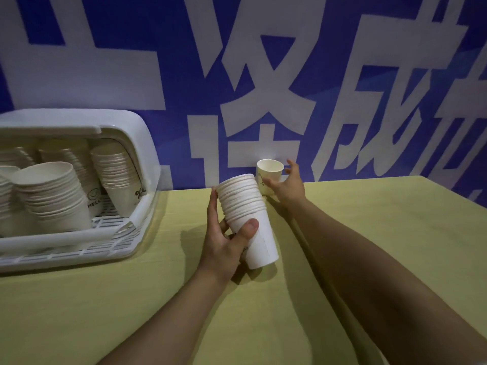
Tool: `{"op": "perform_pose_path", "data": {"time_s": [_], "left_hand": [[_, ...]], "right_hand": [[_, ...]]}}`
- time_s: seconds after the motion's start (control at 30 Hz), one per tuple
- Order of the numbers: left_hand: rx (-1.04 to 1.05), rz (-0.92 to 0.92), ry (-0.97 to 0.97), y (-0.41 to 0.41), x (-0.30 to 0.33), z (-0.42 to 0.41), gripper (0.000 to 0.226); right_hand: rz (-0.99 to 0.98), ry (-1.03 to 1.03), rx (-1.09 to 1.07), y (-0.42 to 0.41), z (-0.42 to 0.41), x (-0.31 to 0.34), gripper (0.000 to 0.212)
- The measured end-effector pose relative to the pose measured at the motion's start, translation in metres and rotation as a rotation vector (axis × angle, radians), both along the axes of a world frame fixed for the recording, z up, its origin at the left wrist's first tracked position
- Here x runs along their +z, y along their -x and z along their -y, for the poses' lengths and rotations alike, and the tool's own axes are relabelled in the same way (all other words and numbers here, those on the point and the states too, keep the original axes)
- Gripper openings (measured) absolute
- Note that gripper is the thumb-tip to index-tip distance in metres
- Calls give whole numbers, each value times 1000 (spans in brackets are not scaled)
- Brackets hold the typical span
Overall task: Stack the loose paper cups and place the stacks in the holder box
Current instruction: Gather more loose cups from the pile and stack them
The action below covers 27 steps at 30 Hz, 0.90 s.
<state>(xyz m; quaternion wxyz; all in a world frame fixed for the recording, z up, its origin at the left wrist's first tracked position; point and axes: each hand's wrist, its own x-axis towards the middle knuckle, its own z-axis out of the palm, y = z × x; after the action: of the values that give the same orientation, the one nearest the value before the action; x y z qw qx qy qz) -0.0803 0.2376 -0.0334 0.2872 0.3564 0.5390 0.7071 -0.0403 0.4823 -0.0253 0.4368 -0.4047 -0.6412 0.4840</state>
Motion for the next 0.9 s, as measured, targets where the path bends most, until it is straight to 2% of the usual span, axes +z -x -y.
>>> {"op": "perform_pose_path", "data": {"time_s": [0.1,0.23,0.43,0.7,0.9], "left_hand": [[1,-21,13,1,-1,-1,111],[14,-25,15,3,-4,-2,109],[-11,-65,-16,-2,-1,0,114],[-70,-349,98,-24,16,18,110],[-45,-470,123,-39,36,42,112]], "right_hand": [[-24,38,12,9,-3,-6,84],[-3,-31,-5,4,1,-3,77],[-54,-158,-23,-34,33,38,74],[-290,-136,126,-96,115,110,57],[-92,-184,277,-114,170,124,62]]}}
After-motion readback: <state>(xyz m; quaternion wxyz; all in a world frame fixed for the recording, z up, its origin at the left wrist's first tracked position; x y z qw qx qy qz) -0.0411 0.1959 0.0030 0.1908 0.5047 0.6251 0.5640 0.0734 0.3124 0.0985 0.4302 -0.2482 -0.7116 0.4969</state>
